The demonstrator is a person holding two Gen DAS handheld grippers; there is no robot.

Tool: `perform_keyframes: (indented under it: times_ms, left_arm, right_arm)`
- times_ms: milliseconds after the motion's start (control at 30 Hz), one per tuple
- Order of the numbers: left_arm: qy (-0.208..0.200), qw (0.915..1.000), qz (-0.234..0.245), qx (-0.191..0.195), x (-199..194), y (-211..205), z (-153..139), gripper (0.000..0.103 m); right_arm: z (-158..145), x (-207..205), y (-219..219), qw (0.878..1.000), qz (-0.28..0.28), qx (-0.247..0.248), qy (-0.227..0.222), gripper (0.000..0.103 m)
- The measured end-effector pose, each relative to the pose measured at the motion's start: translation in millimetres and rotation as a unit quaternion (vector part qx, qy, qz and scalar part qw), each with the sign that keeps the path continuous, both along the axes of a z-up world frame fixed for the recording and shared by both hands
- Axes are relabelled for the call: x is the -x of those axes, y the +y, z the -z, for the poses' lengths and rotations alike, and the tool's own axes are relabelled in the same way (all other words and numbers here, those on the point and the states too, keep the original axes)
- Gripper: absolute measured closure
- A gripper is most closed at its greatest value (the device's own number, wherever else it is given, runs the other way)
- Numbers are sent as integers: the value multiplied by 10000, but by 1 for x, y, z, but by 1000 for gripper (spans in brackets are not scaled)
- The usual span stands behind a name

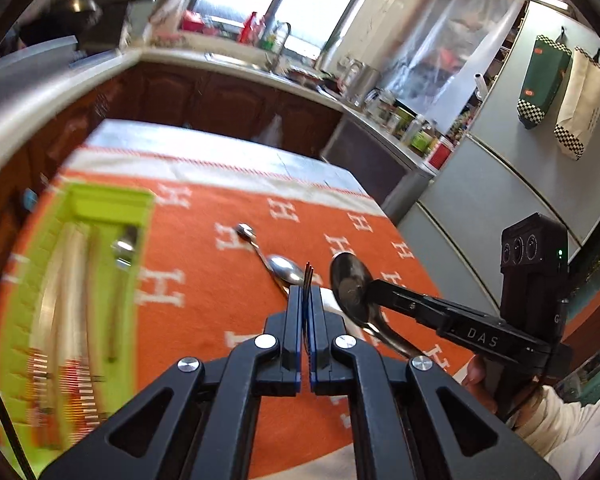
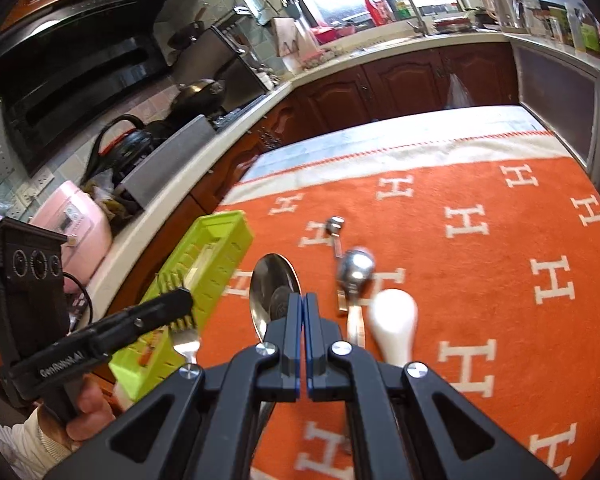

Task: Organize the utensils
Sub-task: 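Carry the fork and large spoon into the green tray and open both tools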

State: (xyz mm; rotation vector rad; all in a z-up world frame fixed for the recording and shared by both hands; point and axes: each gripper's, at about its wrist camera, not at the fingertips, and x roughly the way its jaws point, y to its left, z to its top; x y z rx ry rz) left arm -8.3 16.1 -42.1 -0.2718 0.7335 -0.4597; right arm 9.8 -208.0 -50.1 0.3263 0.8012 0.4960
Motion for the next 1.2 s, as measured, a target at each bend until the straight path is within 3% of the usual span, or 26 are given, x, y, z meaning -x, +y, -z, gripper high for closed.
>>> perform_keyframes:
  times_ms: [233,367,533,667,867,1200]
  left_arm:
    - [-336,9919,-808,-916,24,58,-56,103]
    - [-456,9780,-1332,-1540,26,84,-77,103]
    - [-279,9588,-1695,-2262,9,99,-72,103]
    - [3,9582,-1588,-2380,-14,103,-57,103]
    - [548,9581,-1528,-2361,-61,105,-13,103]
    - [969,9625,-1313,-2167,-95,103,28,103]
  right_arm:
    - [-30,-5,49,9993,-306,-231,-23,103]
    - [-32,-25,87,9979,-377,-452,281,103]
    - [-12,-62,146,9935,-272,-583,934,102]
    - [9,-81,180,9917,-13,-412,1217,102]
    - [35,-110,188,9893,565,-109,1343,102]
    - [47,-131,189,9891,596,32,1349,96]
